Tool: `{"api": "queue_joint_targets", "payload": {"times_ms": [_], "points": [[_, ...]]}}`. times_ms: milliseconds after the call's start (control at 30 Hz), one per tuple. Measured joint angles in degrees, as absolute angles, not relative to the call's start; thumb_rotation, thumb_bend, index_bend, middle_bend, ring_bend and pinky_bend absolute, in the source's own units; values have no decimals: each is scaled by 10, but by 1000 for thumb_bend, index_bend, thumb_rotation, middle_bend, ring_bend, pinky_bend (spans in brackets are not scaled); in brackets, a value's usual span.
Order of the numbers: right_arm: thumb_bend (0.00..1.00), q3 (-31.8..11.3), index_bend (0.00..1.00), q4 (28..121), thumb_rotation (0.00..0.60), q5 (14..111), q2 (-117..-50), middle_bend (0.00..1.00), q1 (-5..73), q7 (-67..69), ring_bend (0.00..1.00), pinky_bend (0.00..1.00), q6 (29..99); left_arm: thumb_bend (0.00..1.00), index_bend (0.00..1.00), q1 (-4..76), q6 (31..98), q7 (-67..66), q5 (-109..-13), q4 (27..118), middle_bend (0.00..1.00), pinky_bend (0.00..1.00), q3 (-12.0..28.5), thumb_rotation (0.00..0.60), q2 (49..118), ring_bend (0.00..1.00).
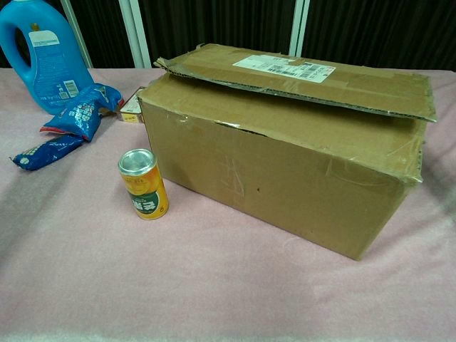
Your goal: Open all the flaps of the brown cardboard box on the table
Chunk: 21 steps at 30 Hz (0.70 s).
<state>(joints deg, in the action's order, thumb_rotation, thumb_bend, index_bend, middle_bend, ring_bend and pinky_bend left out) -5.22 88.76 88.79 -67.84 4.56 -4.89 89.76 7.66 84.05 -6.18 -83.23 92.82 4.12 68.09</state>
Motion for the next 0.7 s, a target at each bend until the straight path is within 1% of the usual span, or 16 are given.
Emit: {"api": "queue_joint_targets", "payload": {"times_ms": [467, 700], "points": [[213, -54, 0, 887, 600, 881, -679, 0, 47, -44, 0, 223, 892, 133, 0, 79, 844, -62, -837, 934, 0, 0, 44, 600, 679, 0], [213, -60, 0, 884, 600, 863, -681, 0, 48, -35, 0, 223, 883, 133, 0, 97, 839, -88, -844, 979, 0, 0, 59, 600, 666, 0]]}}
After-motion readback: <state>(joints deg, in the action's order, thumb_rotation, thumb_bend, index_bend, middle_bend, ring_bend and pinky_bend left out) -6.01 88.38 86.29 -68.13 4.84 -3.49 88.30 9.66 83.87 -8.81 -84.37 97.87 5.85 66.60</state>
